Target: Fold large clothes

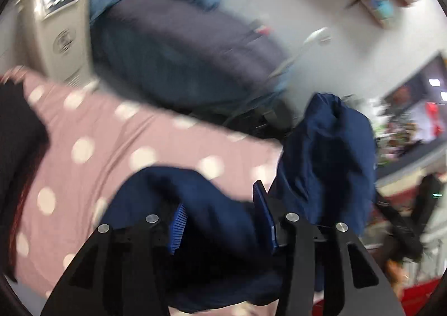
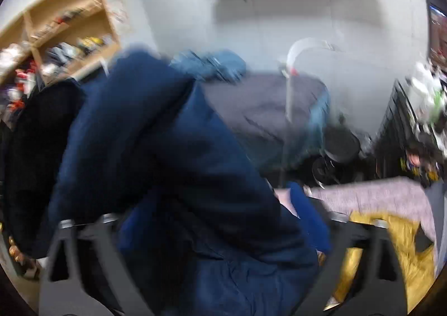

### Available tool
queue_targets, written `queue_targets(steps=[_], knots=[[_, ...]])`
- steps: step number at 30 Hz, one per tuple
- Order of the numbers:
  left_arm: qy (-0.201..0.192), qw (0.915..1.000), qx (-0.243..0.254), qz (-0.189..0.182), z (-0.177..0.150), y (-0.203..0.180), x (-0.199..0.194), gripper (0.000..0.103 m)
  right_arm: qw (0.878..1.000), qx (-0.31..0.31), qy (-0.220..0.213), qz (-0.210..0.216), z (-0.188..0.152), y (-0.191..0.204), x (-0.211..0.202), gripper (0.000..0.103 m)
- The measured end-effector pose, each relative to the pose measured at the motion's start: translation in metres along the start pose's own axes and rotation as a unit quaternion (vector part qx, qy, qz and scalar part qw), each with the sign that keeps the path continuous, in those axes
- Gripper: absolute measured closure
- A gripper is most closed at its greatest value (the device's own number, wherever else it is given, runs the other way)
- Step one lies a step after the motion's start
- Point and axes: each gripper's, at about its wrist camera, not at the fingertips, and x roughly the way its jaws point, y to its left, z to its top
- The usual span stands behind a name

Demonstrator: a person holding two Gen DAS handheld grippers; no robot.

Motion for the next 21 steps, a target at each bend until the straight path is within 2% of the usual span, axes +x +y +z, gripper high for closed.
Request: queue_targets(steps=[1, 3, 4, 5, 6, 8, 10, 11, 12, 15, 19, 21], knots=[[0.009, 0.9990, 0.001, 0.043, -0.019, 0.014, 0.029, 0.059, 0.999, 0.029, 0.029, -0.005, -0.018, -0.012, 0.019, 0.006], [0.010, 0.9947, 0.001, 0.103, -0.055, 0.038, 0.057, 0.057, 0.990, 0.102, 0.101, -0.006, -0.076, -0.044, 0.063, 0.006], [0.018, 0.9922, -0.005, 0.123, -0.075, 0.051, 0.065, 0.054, 0.984, 0.126, 0.127, -0.008, -0.106, -0.051, 0.072, 0.006], [0.018, 0.9909, -0.016, 0.133, -0.092, 0.065, 0.067, 0.044, 0.978, 0.137, 0.157, -0.010, -0.139, -0.059, 0.089, 0.006], [0.014, 0.9895, -0.023, 0.142, -0.100, 0.080, 0.065, 0.033, 0.975, 0.130, 0.178, -0.015, -0.167, -0.060, 0.093, 0.006], [-0.006, 0.9852, -0.033, 0.168, -0.121, 0.109, 0.054, 0.020, 0.973, 0.093, 0.208, -0.033, -0.211, -0.054, 0.093, 0.006], [-0.024, 0.9797, -0.027, 0.197, -0.129, 0.124, 0.037, 0.013, 0.973, 0.046, 0.223, -0.037, -0.245, -0.037, 0.096, 0.006], [-0.027, 0.9756, -0.017, 0.217, -0.135, 0.133, 0.032, 0.011, 0.974, 0.032, 0.223, -0.033, -0.246, -0.023, 0.080, 0.006], [-0.023, 0.9730, -0.010, 0.230, -0.128, 0.141, 0.038, 0.008, 0.975, 0.015, 0.221, -0.028, -0.249, -0.011, 0.069, 0.006], [-0.004, 0.9622, 0.005, 0.272, -0.133, 0.160, 0.048, 0.007, 0.974, -0.044, 0.222, 0.001, -0.226, 0.015, 0.086, 0.006], [0.021, 0.9544, -0.016, 0.297, -0.157, 0.187, 0.057, 0.007, 0.953, -0.134, 0.271, 0.034, -0.235, 0.072, 0.116, 0.006], [0.037, 0.9524, -0.034, 0.301, -0.176, 0.197, 0.061, 0.007, 0.933, -0.169, 0.315, 0.031, -0.253, 0.093, 0.144, 0.006]])
